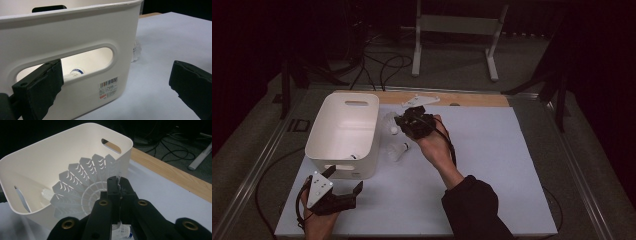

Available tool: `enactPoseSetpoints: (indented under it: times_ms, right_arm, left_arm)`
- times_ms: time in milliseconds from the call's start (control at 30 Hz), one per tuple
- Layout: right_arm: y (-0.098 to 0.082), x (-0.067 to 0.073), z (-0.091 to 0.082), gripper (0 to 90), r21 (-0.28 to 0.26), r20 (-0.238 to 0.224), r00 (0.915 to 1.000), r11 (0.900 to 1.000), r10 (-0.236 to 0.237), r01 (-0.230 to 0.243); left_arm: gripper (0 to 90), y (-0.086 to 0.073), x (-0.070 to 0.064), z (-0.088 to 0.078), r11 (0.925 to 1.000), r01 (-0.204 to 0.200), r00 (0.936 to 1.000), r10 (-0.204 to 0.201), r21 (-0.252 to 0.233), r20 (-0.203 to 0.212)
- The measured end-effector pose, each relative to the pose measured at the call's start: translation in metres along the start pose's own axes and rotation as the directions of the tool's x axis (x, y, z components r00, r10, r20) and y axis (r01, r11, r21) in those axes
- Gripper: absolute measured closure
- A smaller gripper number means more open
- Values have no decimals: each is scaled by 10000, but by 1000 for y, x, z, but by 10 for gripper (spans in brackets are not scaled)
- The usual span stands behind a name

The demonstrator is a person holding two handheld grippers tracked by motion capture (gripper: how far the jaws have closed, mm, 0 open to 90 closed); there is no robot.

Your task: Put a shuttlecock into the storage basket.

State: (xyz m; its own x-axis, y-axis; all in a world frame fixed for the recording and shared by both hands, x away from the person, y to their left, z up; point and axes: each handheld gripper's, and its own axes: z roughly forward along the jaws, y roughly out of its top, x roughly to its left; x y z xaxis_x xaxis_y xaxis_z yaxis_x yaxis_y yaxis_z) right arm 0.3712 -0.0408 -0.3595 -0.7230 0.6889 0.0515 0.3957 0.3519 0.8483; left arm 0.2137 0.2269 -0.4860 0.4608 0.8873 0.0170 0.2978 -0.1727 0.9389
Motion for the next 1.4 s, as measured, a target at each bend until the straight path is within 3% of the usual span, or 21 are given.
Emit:
enactPoseSetpoints:
  times_ms: [1400]
  right_arm:
    - [16,15,10,890,-338,-284,9995,9994,-112,103]
  left_arm:
    - [0,0,0,0,10000,-27,10000,27,12,-22]
